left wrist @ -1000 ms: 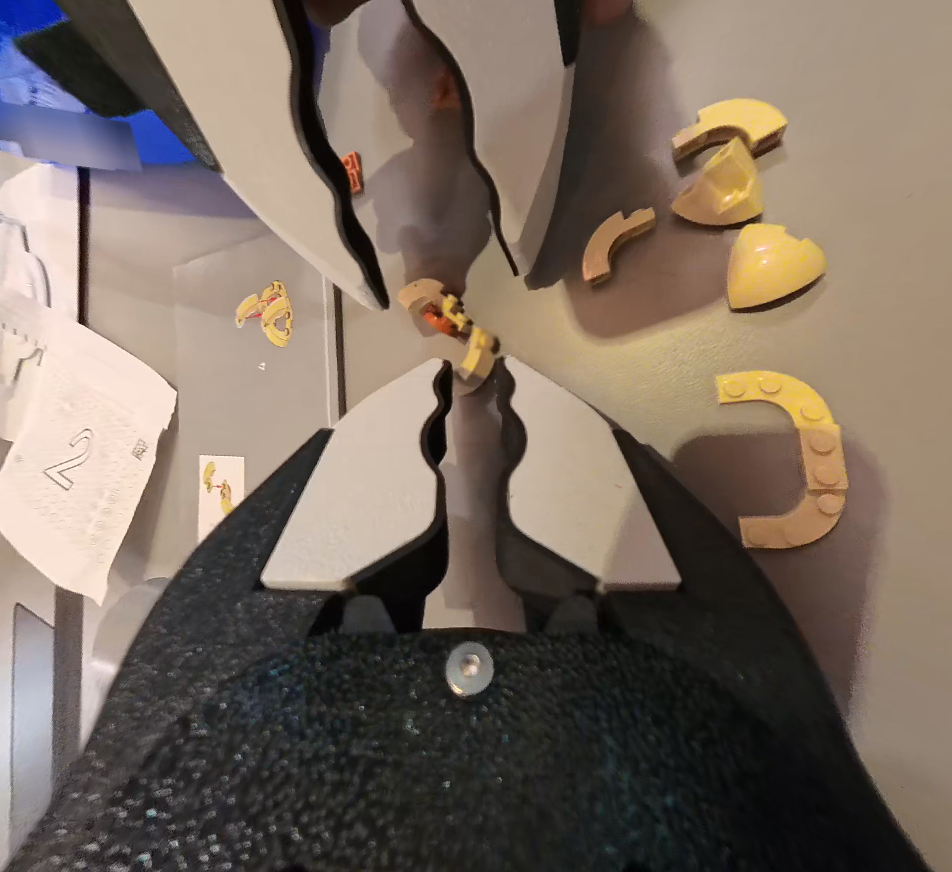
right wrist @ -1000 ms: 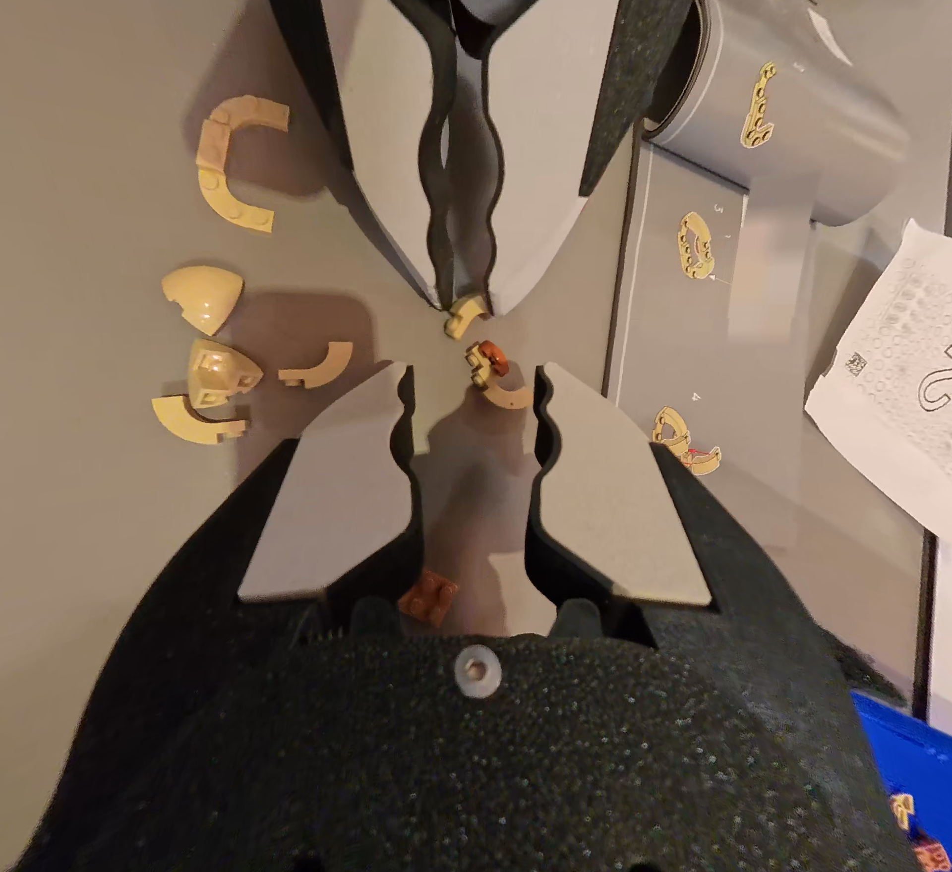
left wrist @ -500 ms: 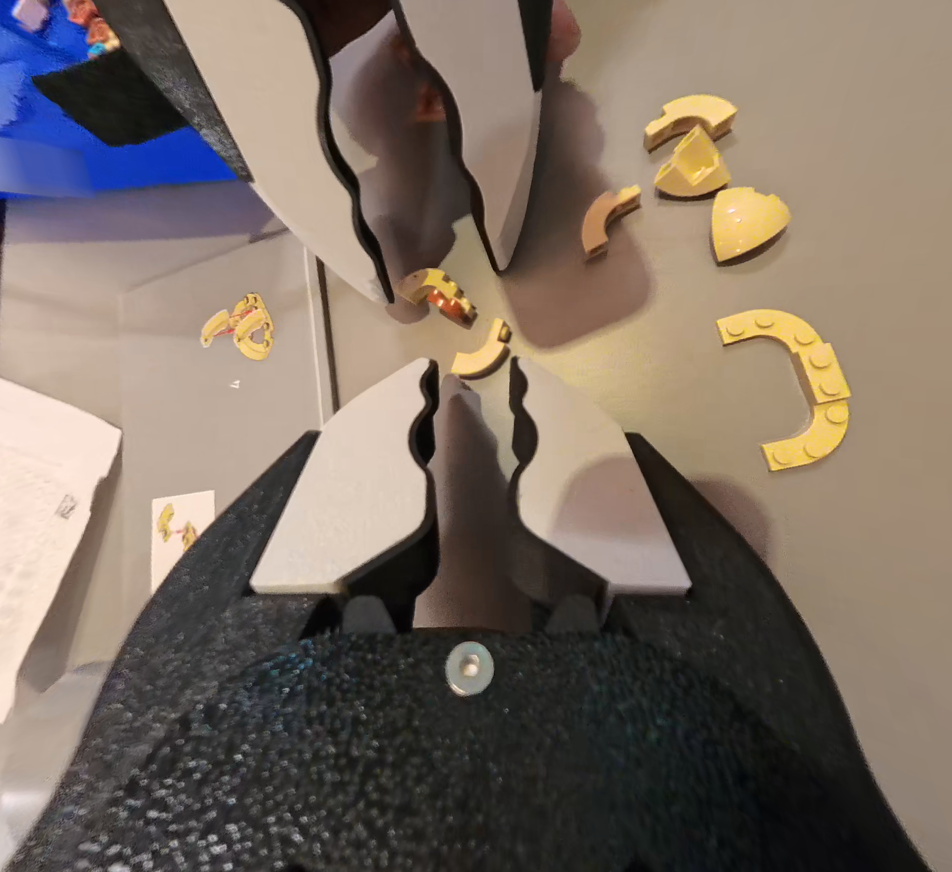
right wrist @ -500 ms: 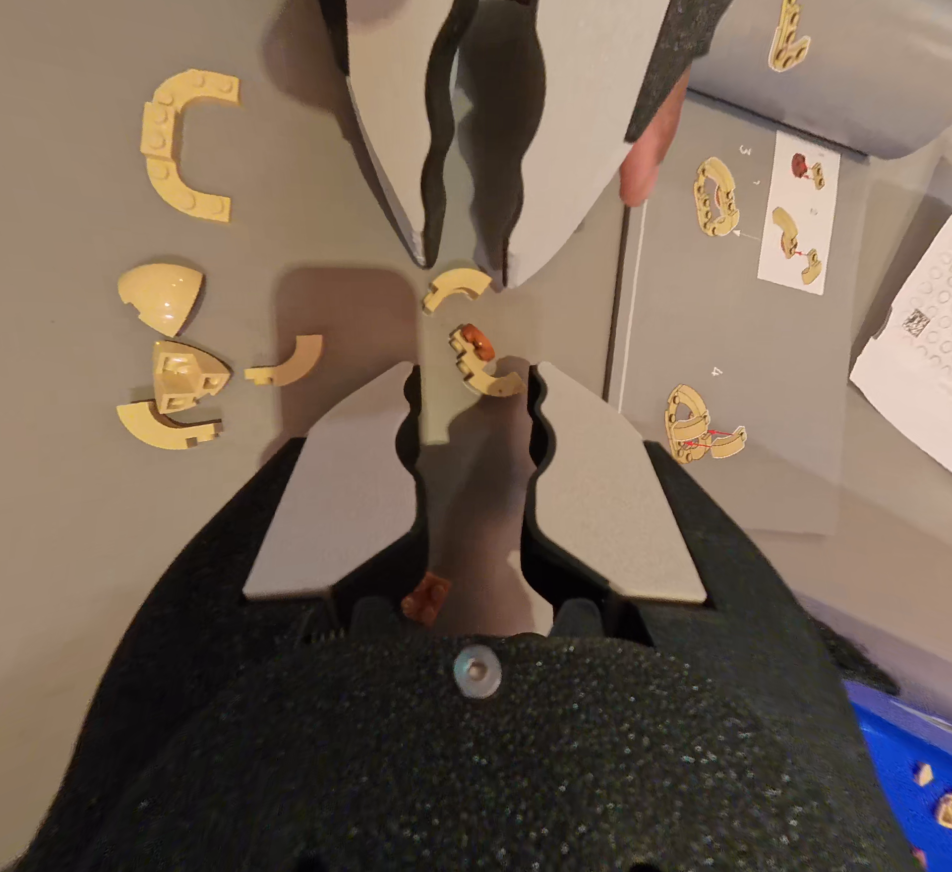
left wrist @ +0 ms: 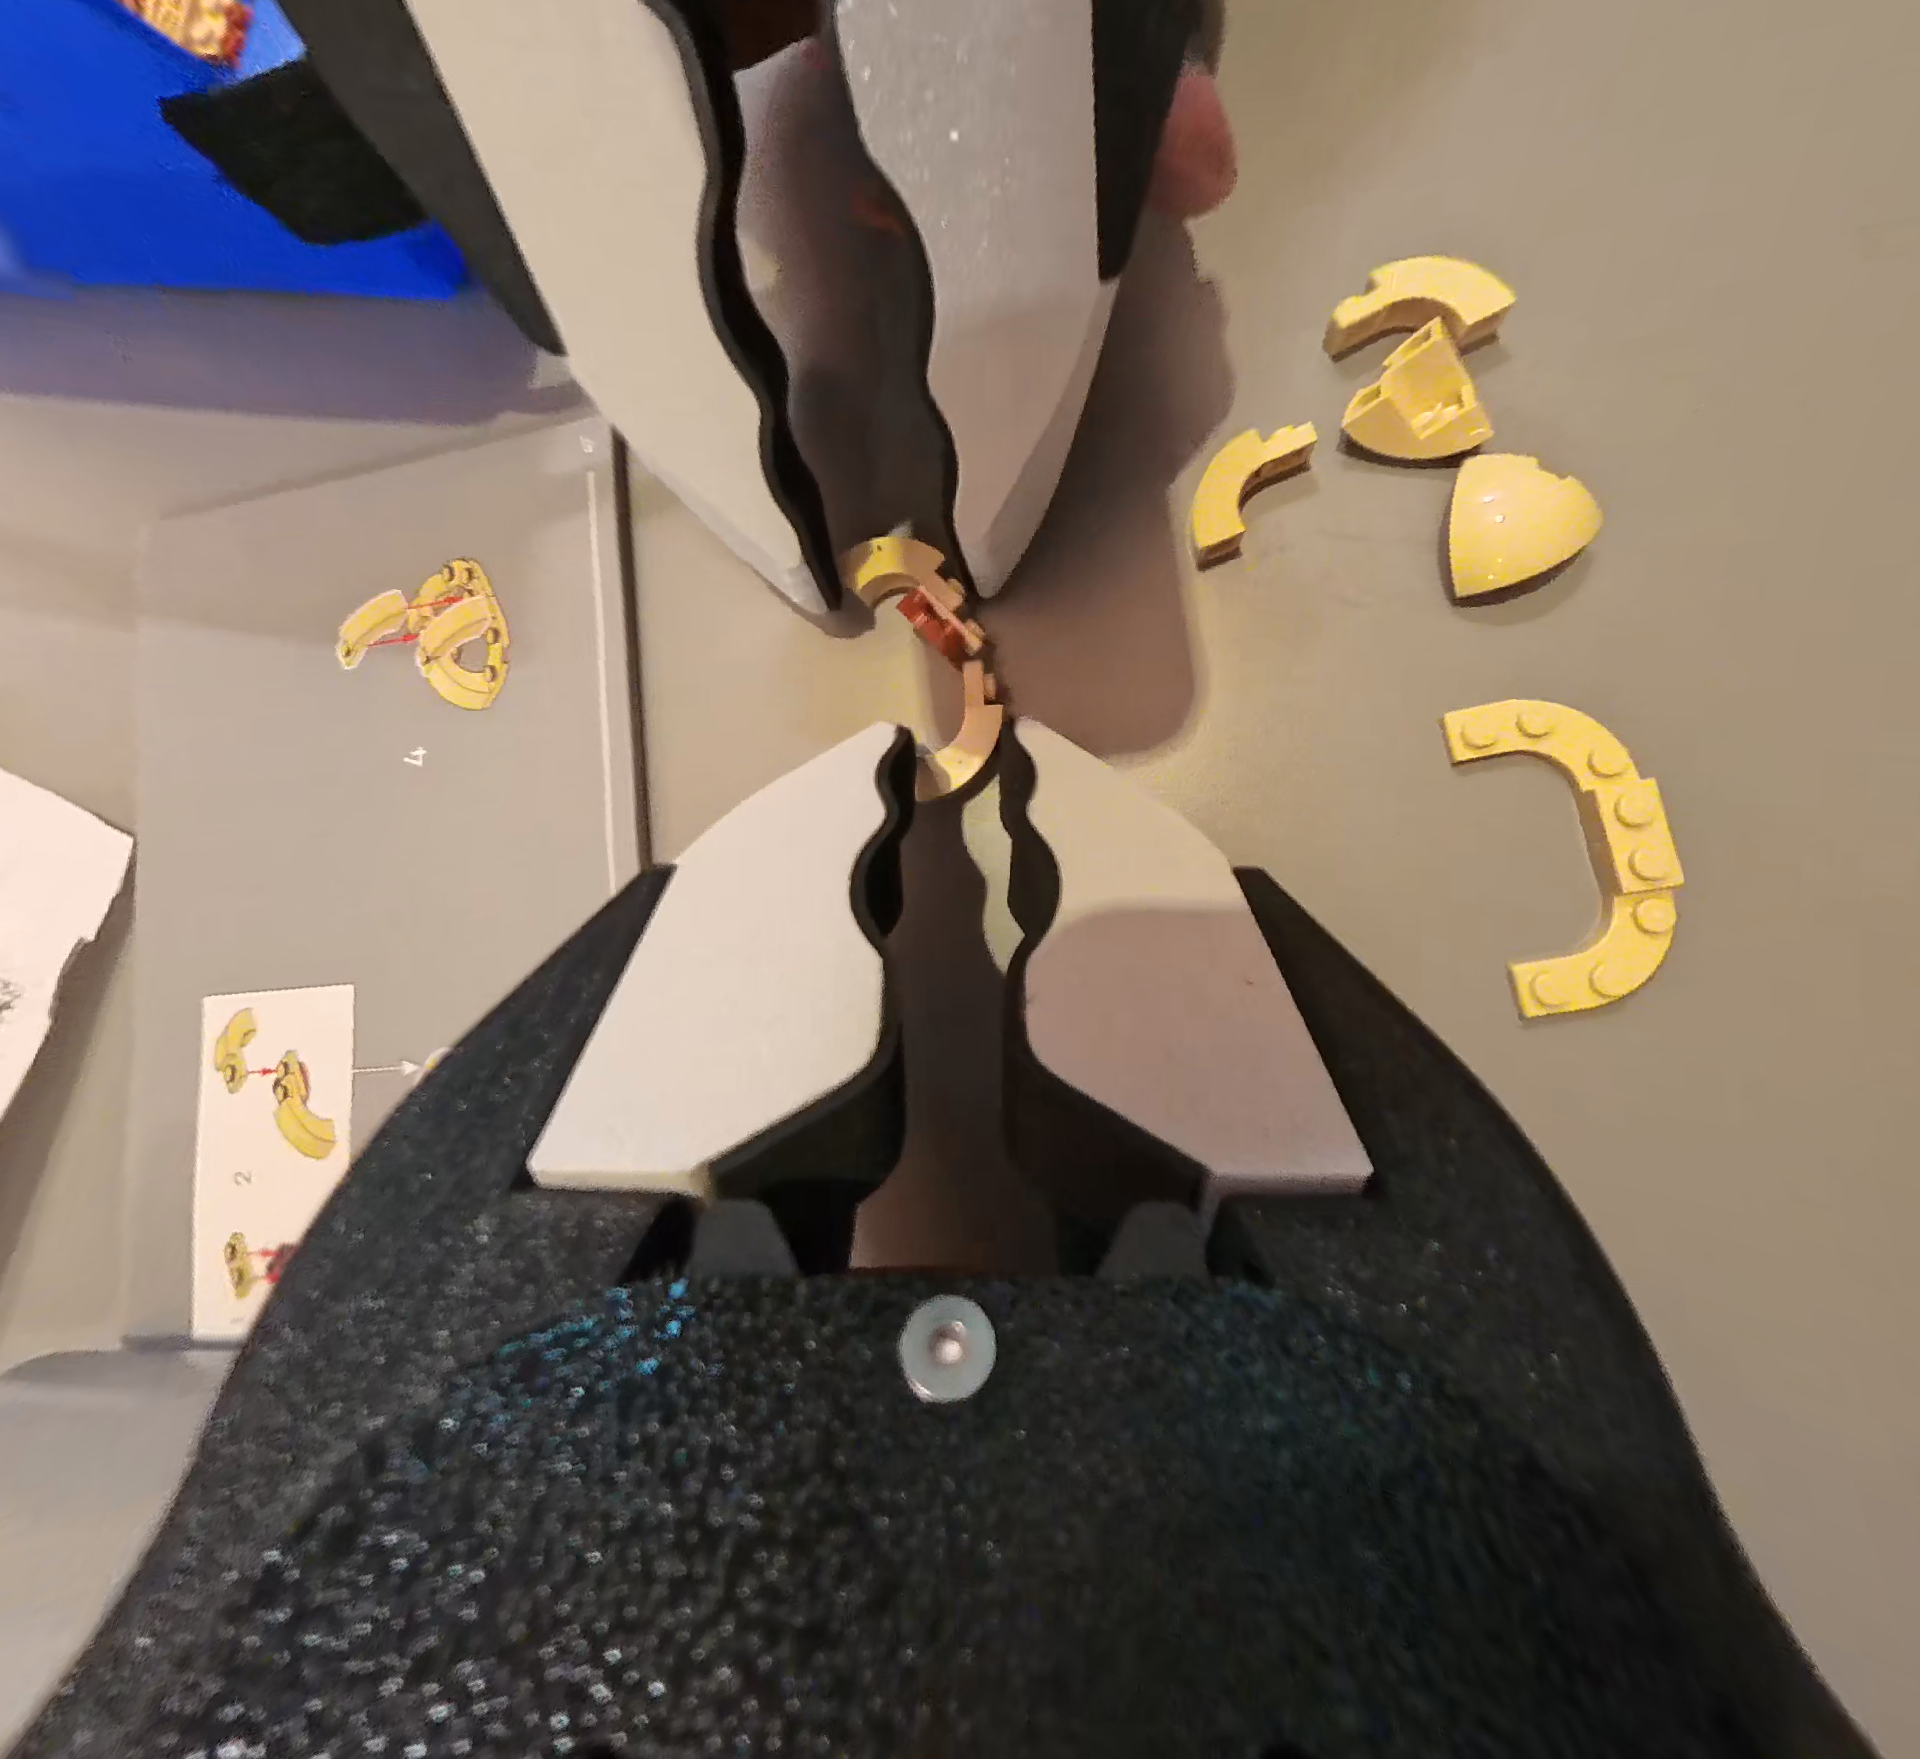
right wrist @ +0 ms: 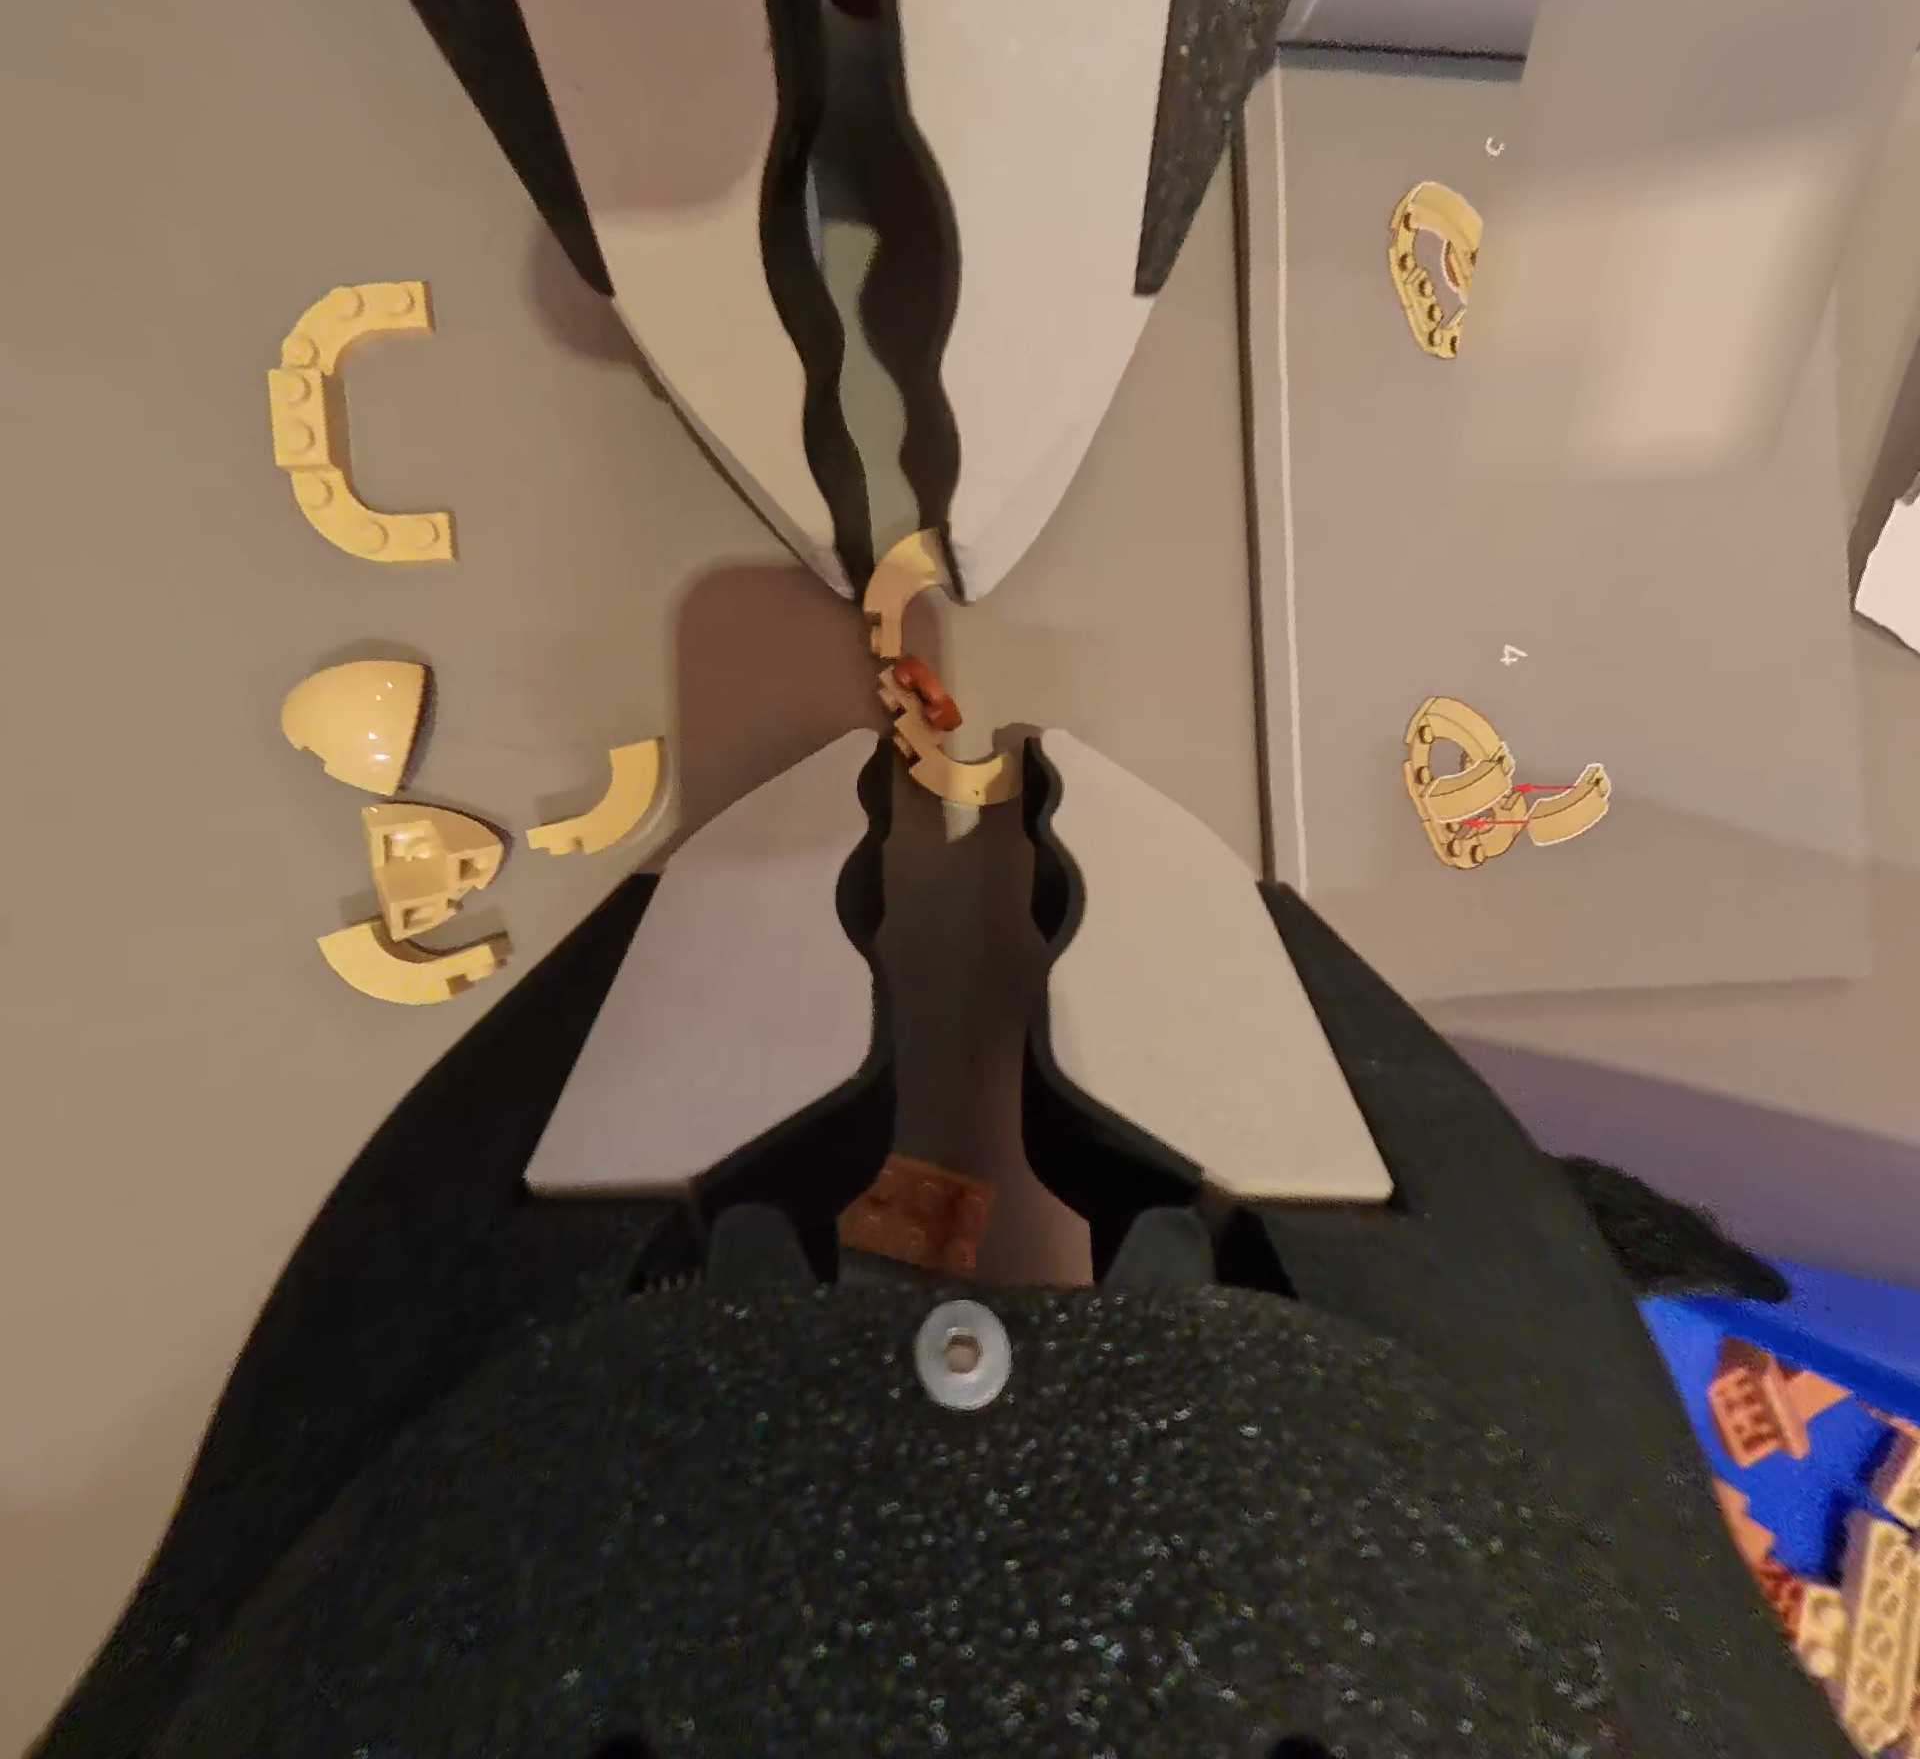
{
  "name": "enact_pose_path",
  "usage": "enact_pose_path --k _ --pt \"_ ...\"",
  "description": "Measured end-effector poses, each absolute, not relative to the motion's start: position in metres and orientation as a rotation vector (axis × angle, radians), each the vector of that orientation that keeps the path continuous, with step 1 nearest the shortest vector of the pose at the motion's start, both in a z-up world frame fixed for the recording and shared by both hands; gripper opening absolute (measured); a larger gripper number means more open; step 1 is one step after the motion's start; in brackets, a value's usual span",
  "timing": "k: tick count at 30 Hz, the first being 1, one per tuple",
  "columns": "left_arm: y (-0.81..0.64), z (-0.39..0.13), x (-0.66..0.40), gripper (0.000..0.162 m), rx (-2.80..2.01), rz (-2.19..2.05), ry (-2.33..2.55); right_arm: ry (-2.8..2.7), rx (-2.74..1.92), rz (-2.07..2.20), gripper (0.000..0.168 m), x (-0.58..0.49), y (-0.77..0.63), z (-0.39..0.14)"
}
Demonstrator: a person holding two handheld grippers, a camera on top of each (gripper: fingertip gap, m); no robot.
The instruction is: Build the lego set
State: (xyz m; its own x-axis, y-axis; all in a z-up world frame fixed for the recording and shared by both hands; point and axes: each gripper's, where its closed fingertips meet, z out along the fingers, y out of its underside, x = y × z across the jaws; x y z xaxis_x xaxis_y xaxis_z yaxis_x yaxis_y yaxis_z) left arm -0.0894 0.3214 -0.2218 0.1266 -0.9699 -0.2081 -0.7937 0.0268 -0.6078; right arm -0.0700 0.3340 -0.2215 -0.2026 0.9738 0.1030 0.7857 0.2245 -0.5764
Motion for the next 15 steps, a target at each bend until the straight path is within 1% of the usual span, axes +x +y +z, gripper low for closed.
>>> enact_pose_path --k 2,4,5,7,15 --pt "0.319 -0.221 -0.089 0.015 -1.806 -0.373 1.688 -2.000 -1.669 0.548 0.023 -0.070 0.334 -0.221" --pt "0.314 -0.219 -0.087 0.015 -1.807 -0.394 1.676 -1.931 -1.719 0.551 0.018 -0.070 0.334 -0.220" --pt "0.313 -0.218 -0.086 0.015 -1.804 -0.398 1.673 -1.907 -1.732 0.567 0.012 -0.071 0.332 -0.220" --pt "0.313 -0.216 -0.086 0.015 -1.804 -0.390 1.649 -1.892 -1.753 0.587 0.012 -0.070 0.328 -0.220" --pt "0.313 -0.222 -0.088 0.015 -1.823 -0.357 1.644 -1.909 -1.732 0.562 0.023 -0.073 0.324 -0.222"
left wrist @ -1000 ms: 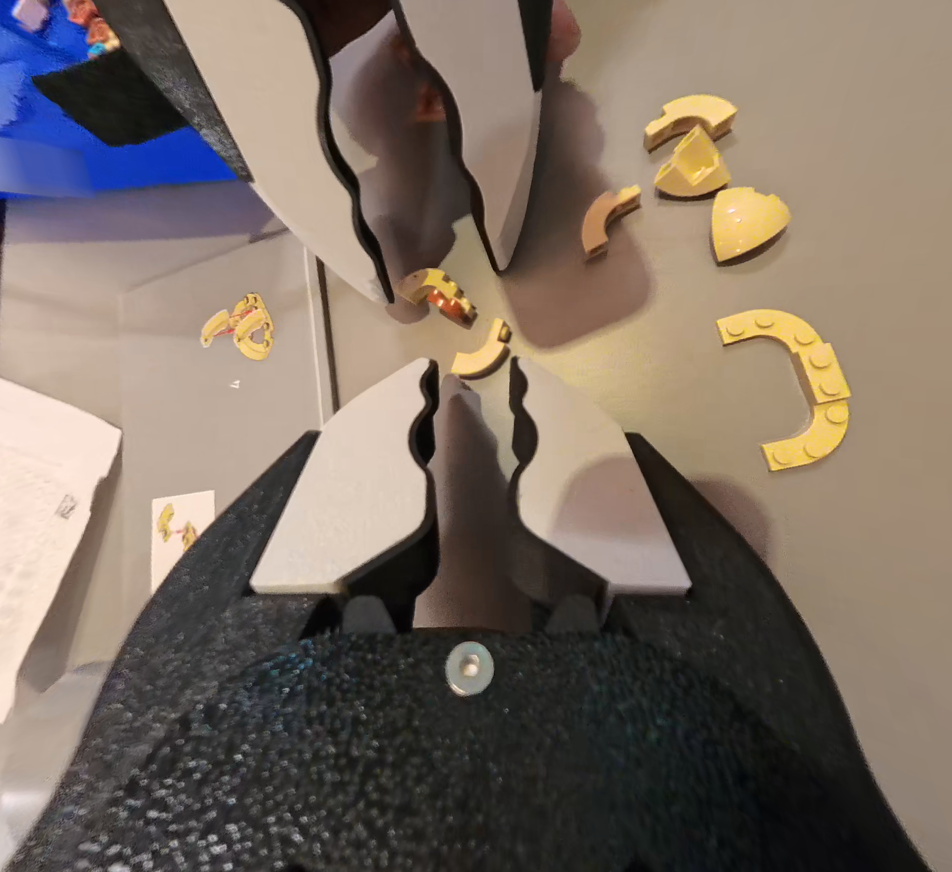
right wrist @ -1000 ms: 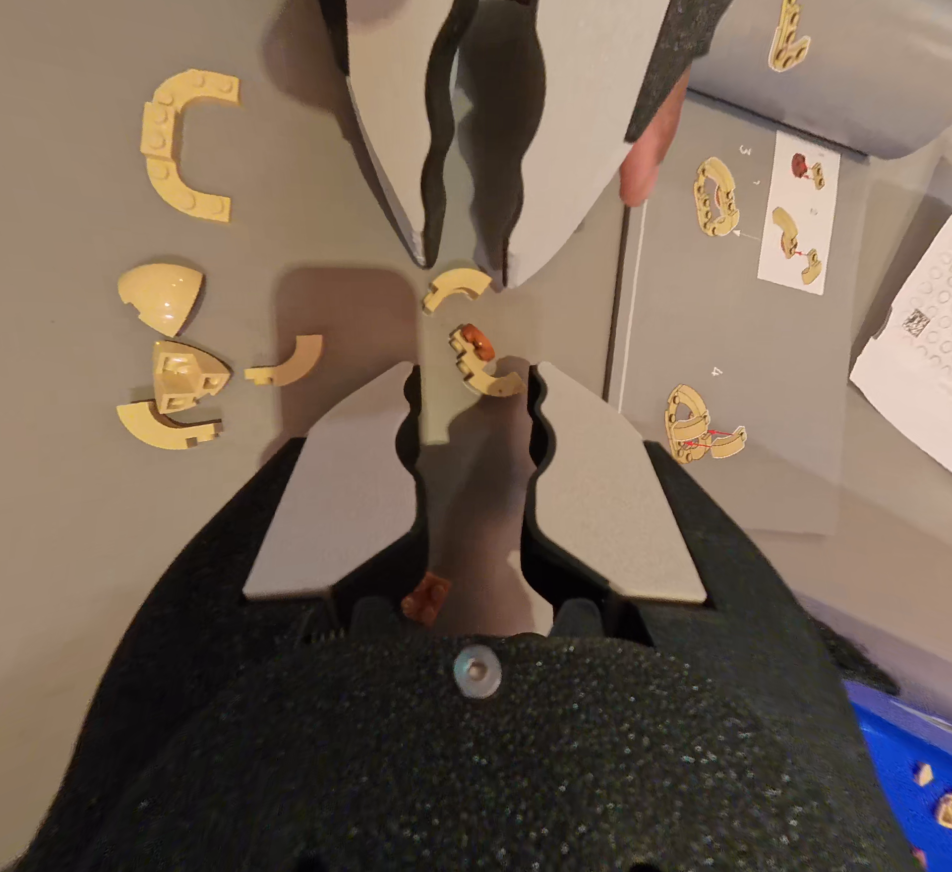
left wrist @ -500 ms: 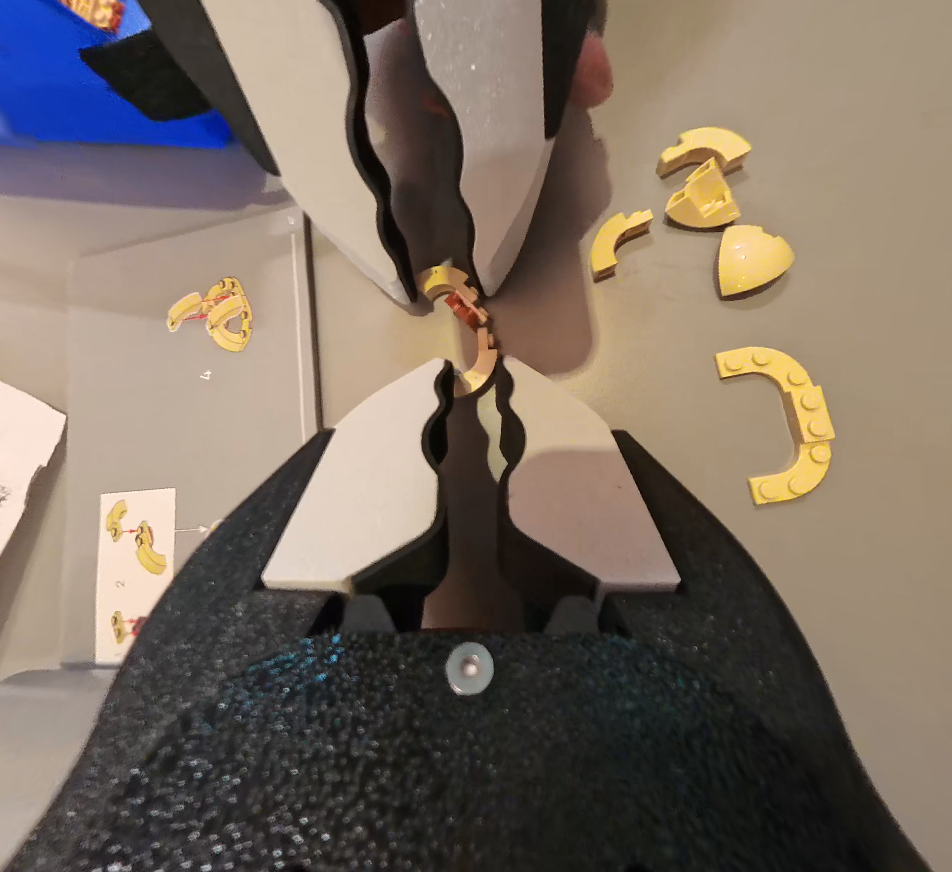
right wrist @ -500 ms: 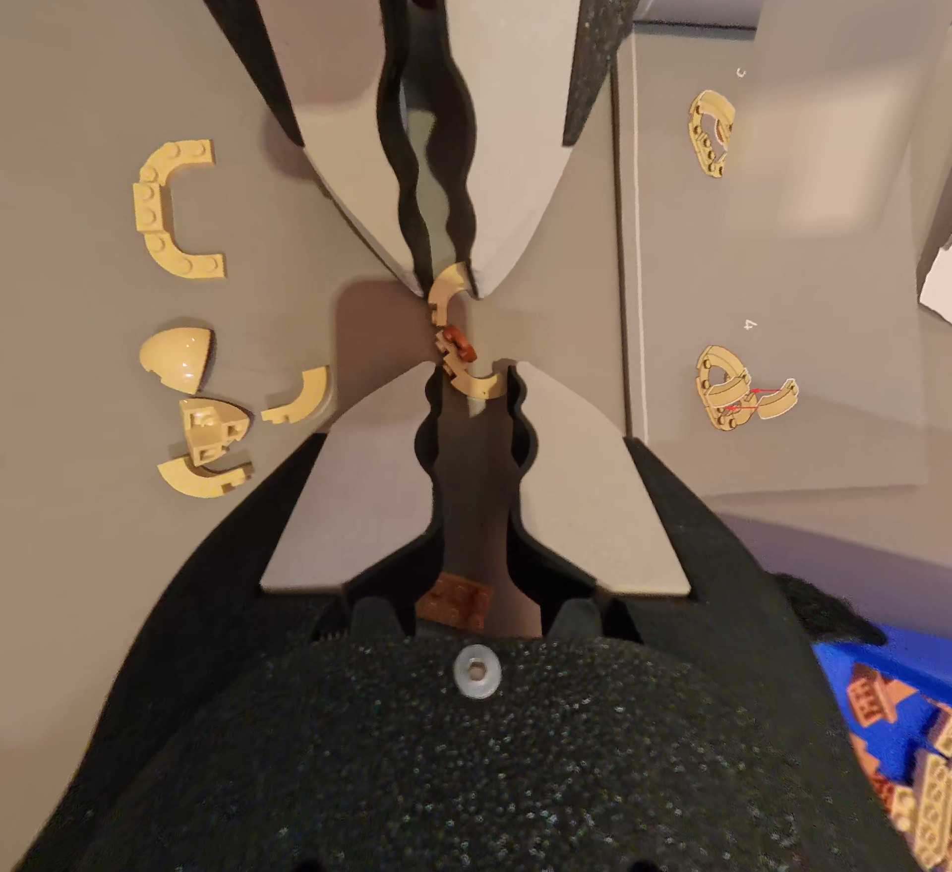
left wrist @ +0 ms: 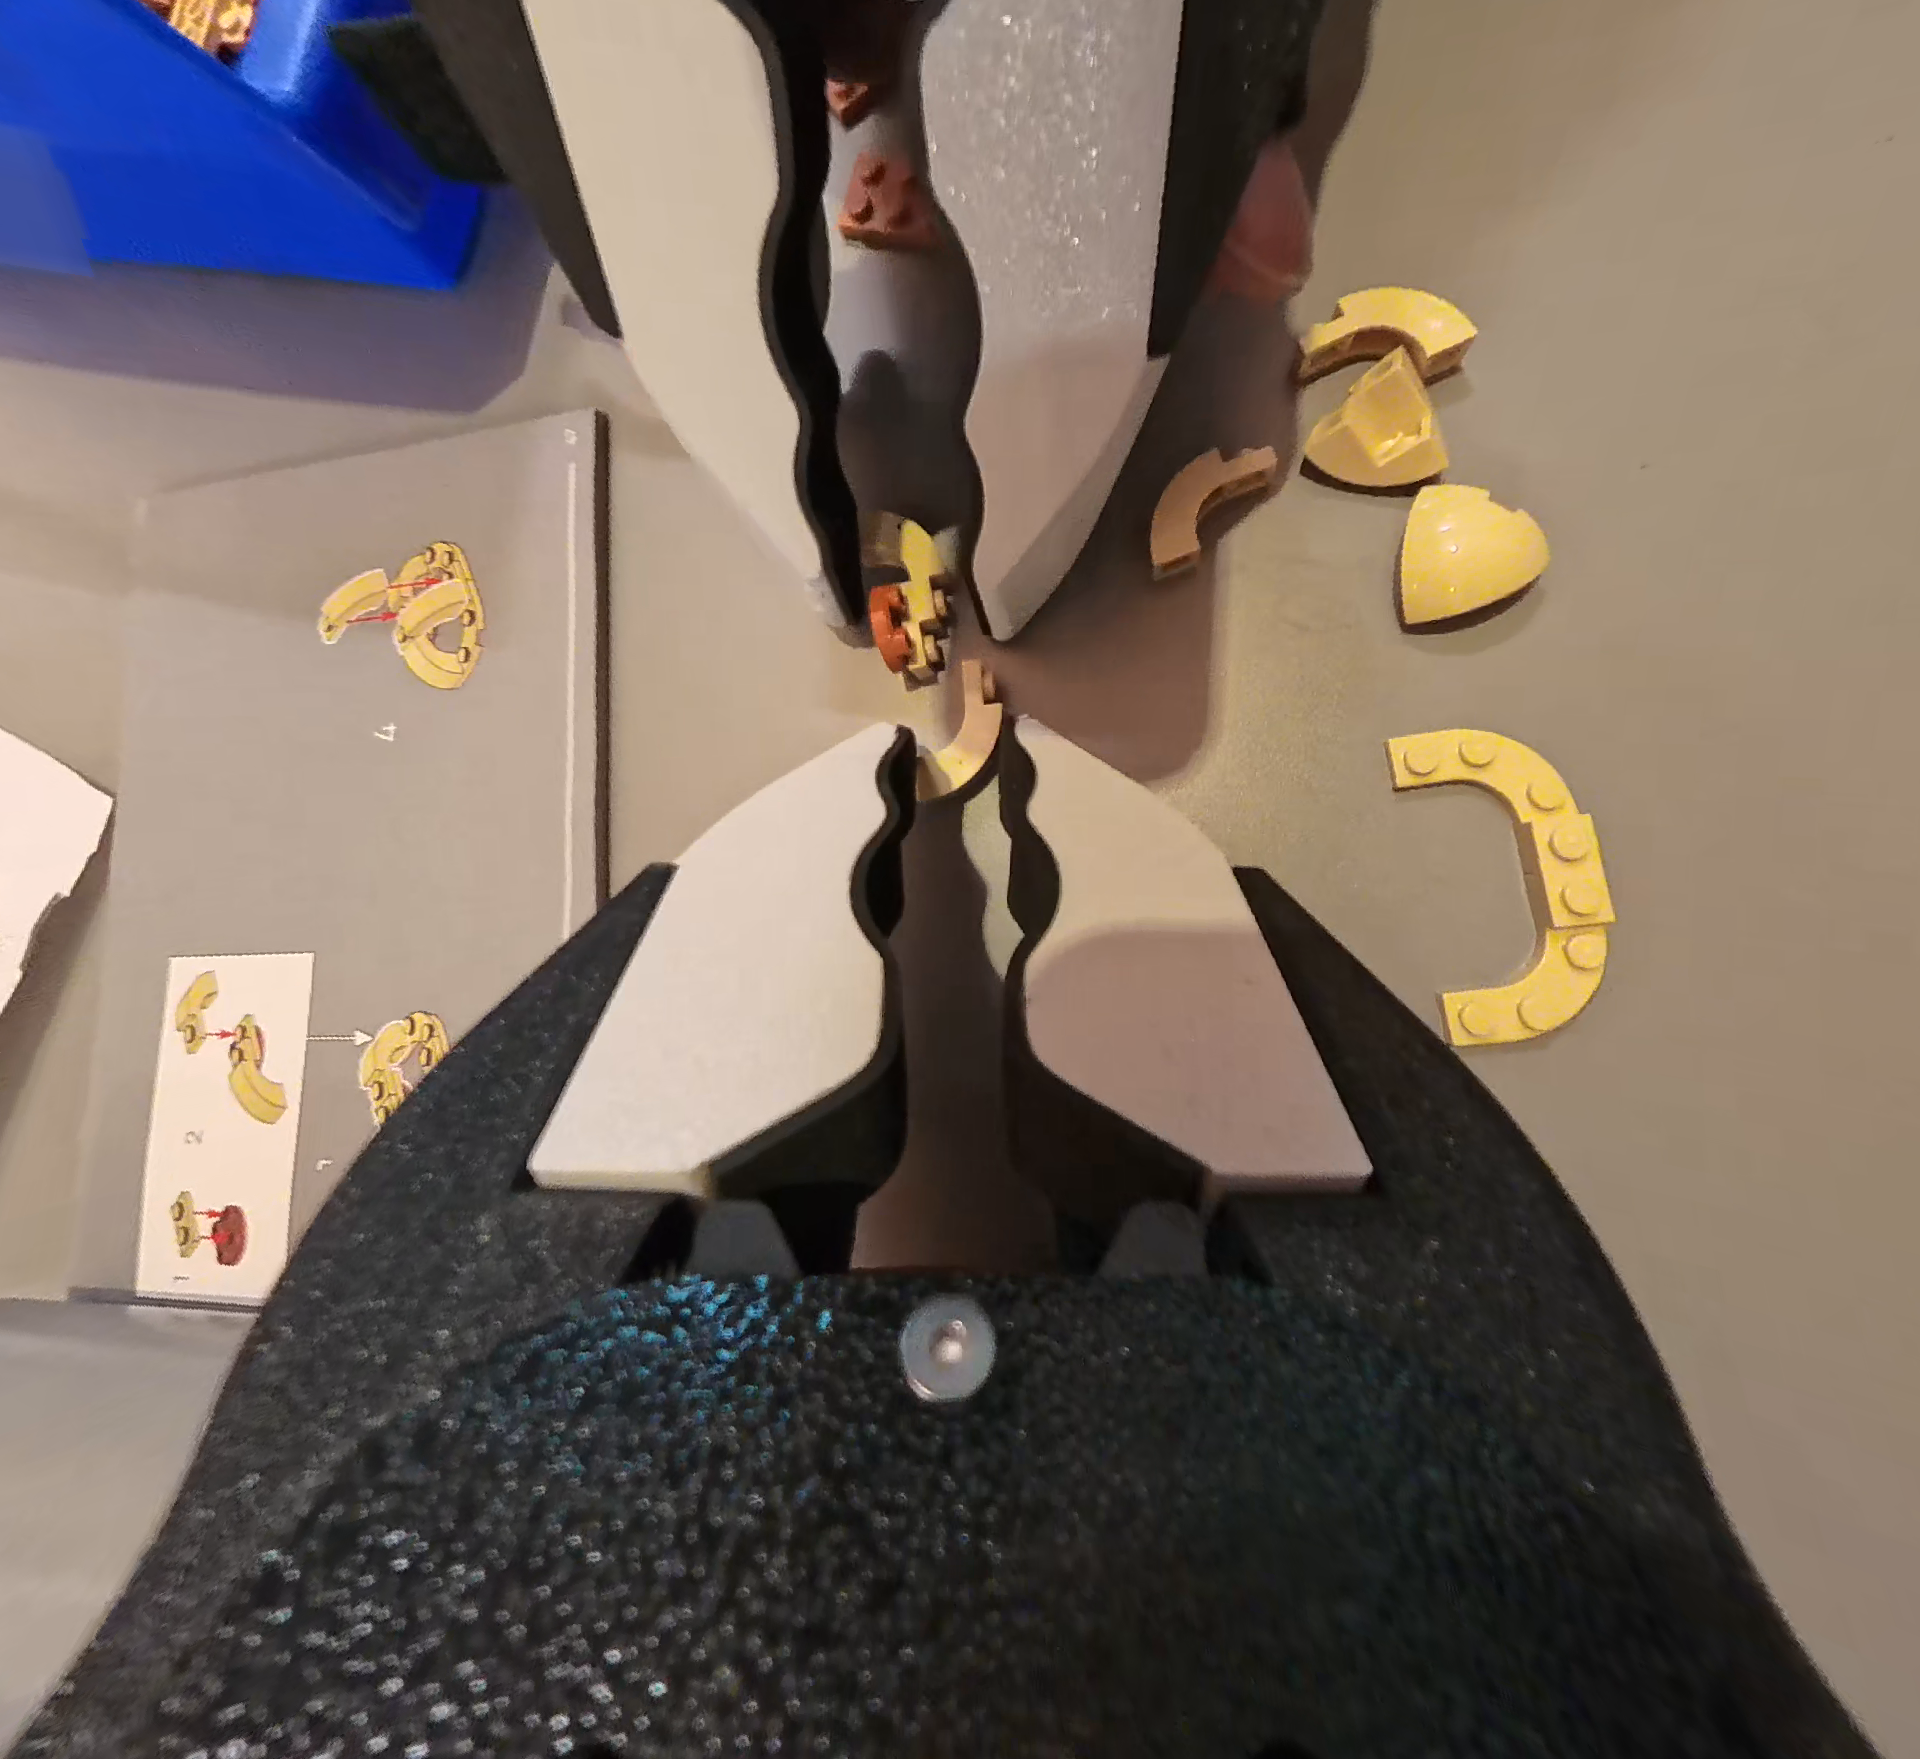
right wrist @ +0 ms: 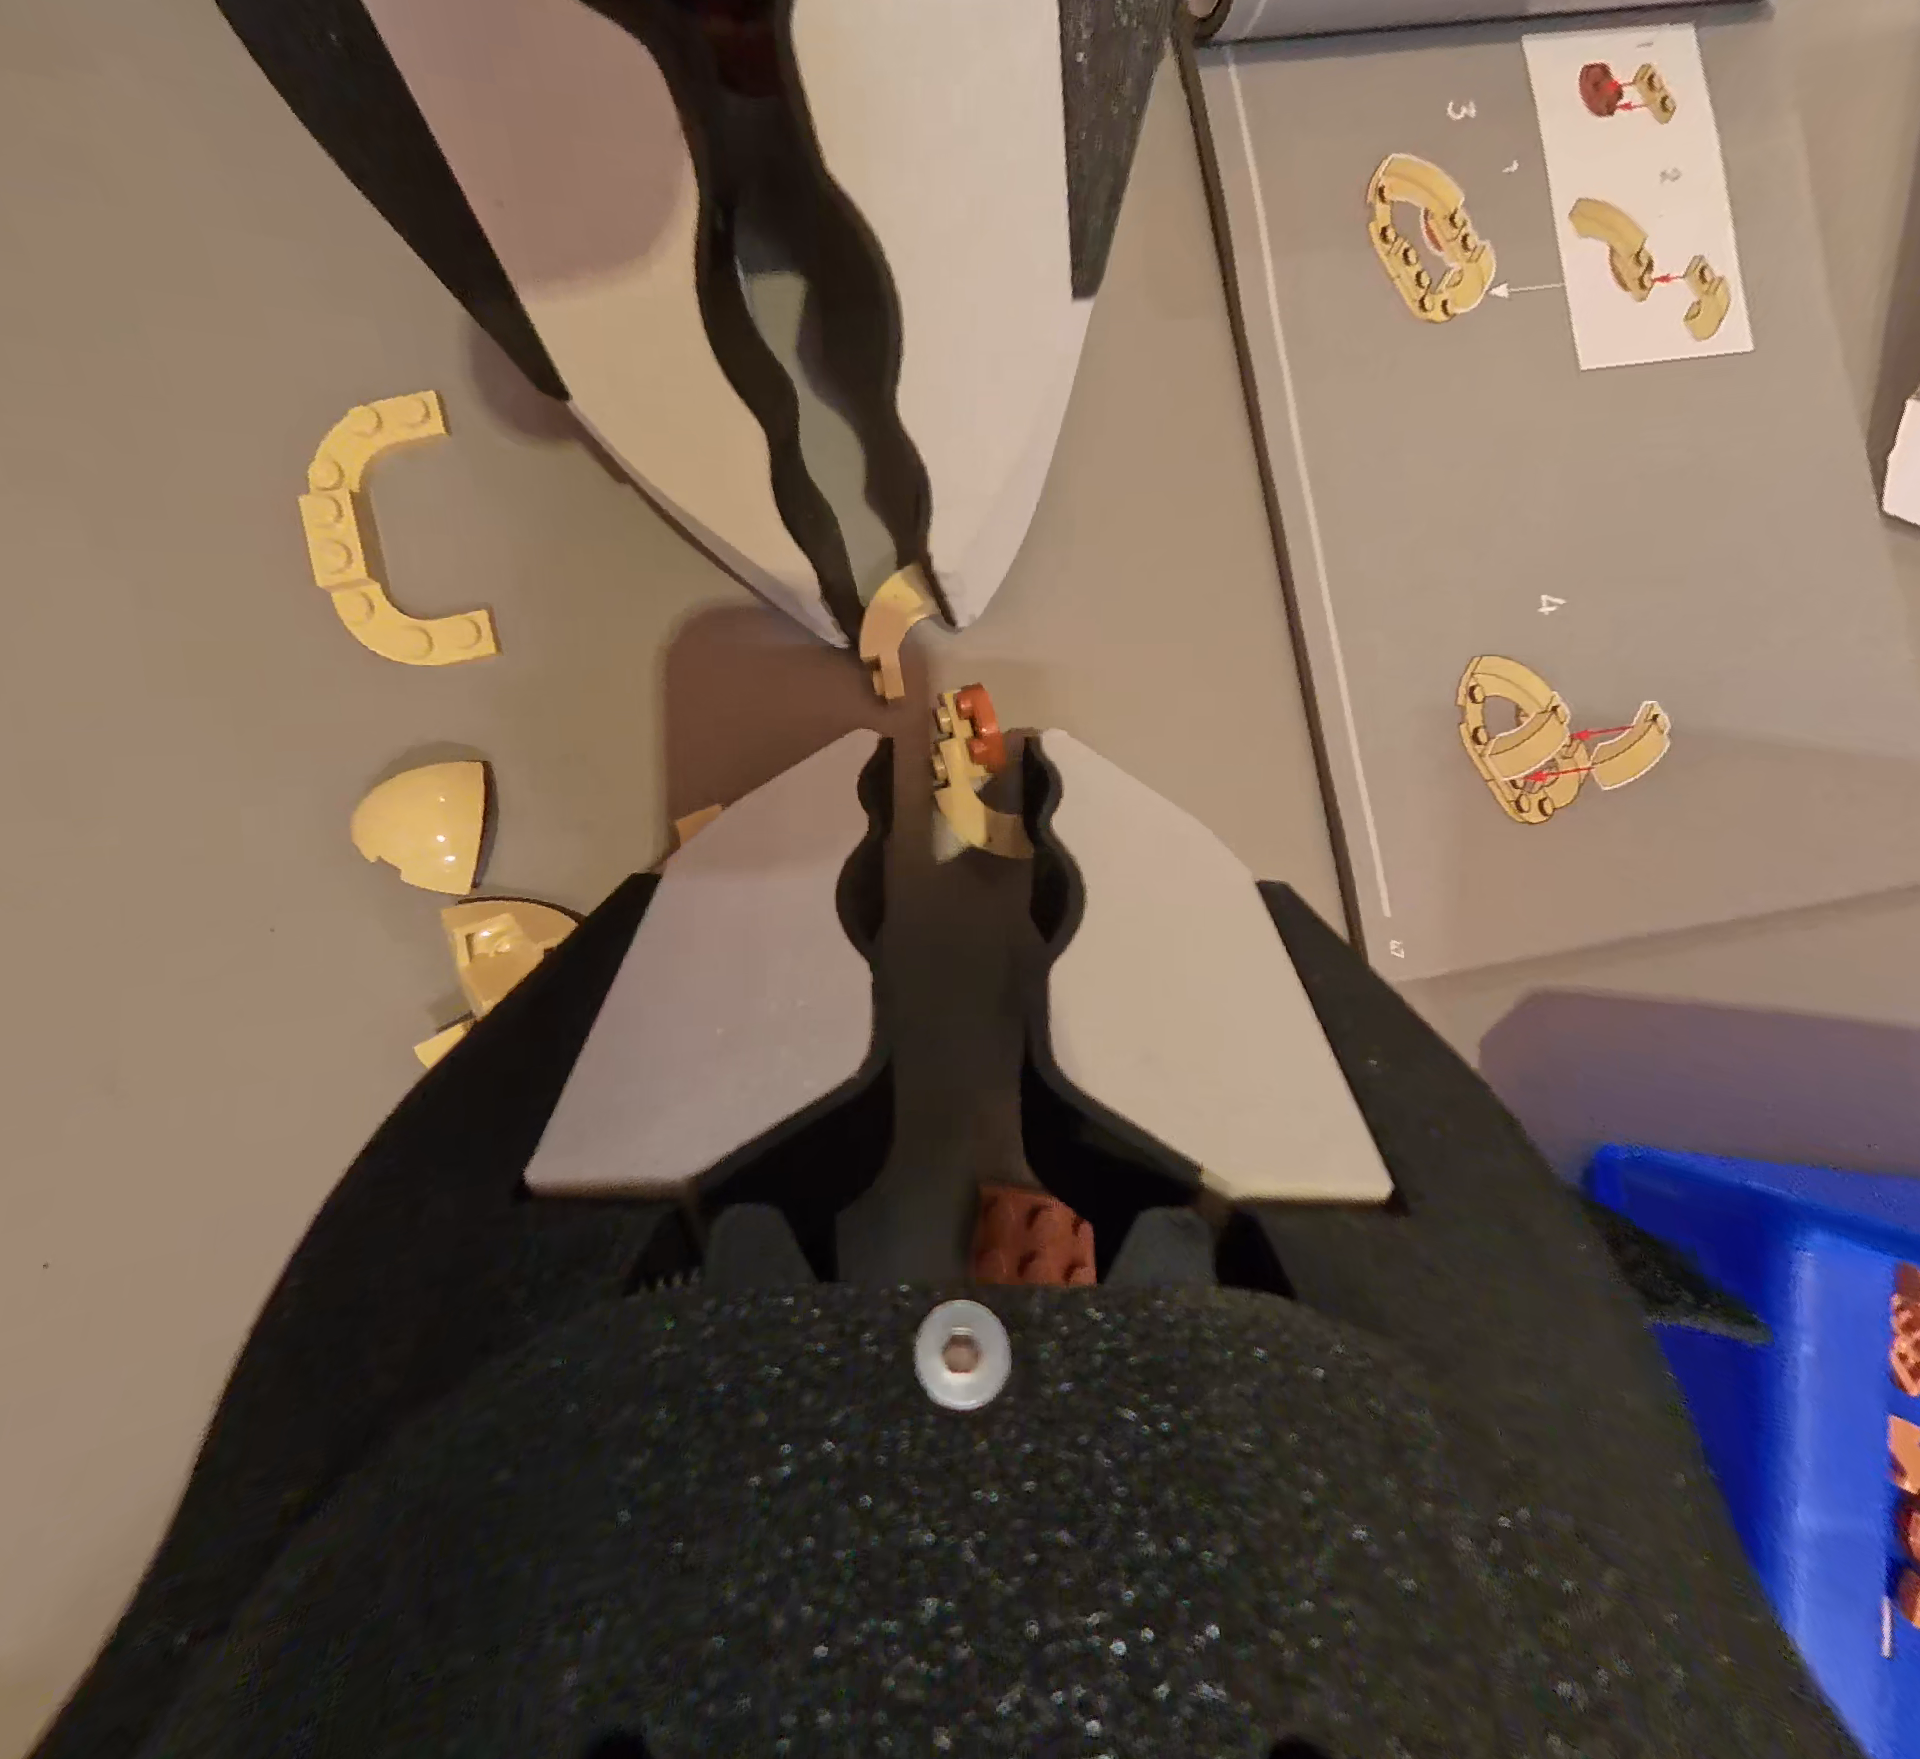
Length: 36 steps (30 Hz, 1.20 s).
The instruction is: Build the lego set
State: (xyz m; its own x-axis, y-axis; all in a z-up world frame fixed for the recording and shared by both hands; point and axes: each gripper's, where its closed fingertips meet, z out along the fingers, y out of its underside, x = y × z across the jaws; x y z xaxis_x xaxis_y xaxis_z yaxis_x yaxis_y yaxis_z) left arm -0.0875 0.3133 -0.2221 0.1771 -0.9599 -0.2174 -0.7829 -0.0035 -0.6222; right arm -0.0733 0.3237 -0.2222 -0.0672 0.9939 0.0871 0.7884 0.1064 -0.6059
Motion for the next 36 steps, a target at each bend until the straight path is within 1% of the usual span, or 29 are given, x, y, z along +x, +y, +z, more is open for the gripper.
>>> enact_pose_path --k 10,13,14,36 --pt "0.3160 -0.2222 -0.0856 0.015 -1.811 -0.360 1.650 -1.996 -1.689 0.702 0.024 -0.0738 0.3232 -0.2236" --pt "0.3178 -0.2221 -0.0866 0.015 -1.813 -0.352 1.644 -2.003 -1.685 0.704 0.013 -0.0780 0.3224 -0.2238" --pt "0.3182 -0.2222 -0.0869 0.015 -1.813 -0.348 1.645 -2.001 -1.683 0.705 0.012 -0.0788 0.3217 -0.2238" --pt "0.3164 -0.2179 -0.0830 0.015 -1.713 -0.296 1.672 -1.997 -1.604 0.692 0.011 -0.0755 0.3175 -0.2209"
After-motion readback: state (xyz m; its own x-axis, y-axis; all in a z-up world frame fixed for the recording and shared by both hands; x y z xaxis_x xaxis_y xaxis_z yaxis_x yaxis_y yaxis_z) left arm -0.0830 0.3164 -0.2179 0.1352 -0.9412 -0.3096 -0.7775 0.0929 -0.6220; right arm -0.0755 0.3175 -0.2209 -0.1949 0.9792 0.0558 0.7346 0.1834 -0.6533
